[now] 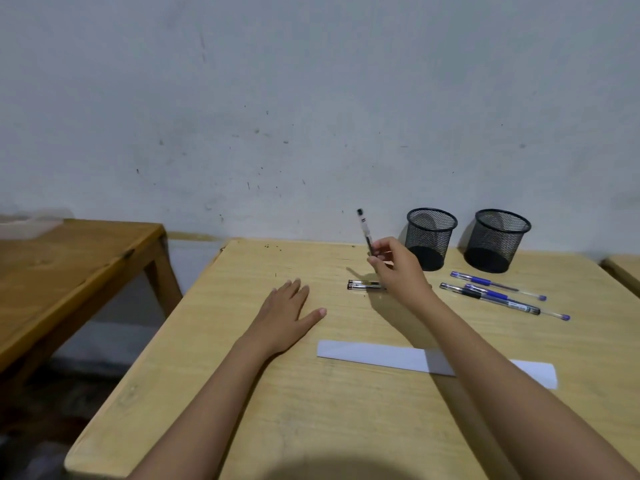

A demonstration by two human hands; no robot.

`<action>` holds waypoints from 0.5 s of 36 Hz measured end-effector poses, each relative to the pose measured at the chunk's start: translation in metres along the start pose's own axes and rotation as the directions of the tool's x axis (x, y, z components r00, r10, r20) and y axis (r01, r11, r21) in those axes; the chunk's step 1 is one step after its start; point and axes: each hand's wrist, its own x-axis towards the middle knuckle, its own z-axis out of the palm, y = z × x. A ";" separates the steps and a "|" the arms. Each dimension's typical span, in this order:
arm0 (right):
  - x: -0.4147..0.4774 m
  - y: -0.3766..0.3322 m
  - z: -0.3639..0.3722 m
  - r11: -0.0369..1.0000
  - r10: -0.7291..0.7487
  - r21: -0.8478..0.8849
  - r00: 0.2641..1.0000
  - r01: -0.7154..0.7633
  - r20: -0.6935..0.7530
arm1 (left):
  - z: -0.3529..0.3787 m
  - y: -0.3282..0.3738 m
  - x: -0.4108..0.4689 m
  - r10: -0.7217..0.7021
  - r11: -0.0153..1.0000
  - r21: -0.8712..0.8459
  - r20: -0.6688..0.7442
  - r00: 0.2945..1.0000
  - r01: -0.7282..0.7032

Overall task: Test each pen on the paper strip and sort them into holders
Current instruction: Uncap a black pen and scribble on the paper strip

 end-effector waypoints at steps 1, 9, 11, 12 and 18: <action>-0.004 -0.006 0.001 0.996 0.034 0.089 0.999 -0.032 -0.016 | -0.002 0.002 -0.001 -0.007 0.999 -0.032 -0.004 1.000 0.007; -0.042 -0.037 0.003 0.782 0.149 0.612 0.989 -0.121 0.006 | -0.015 0.051 -0.021 -0.086 0.624 -0.781 -0.125 0.988 -0.044; -0.048 -0.041 0.002 0.703 0.162 0.698 0.986 -0.136 0.029 | -0.017 0.062 -0.024 -0.027 0.681 -0.717 -0.230 0.973 -0.150; -0.050 -0.043 0.001 0.663 0.162 0.737 0.986 -0.133 0.033 | -0.017 0.066 -0.025 0.000 0.684 -0.704 -0.259 0.966 -0.189; -0.062 -0.050 -0.005 0.589 0.164 0.800 0.986 -0.117 0.024 | -0.017 0.079 -0.032 0.025 0.657 -0.690 -0.385 0.923 -0.305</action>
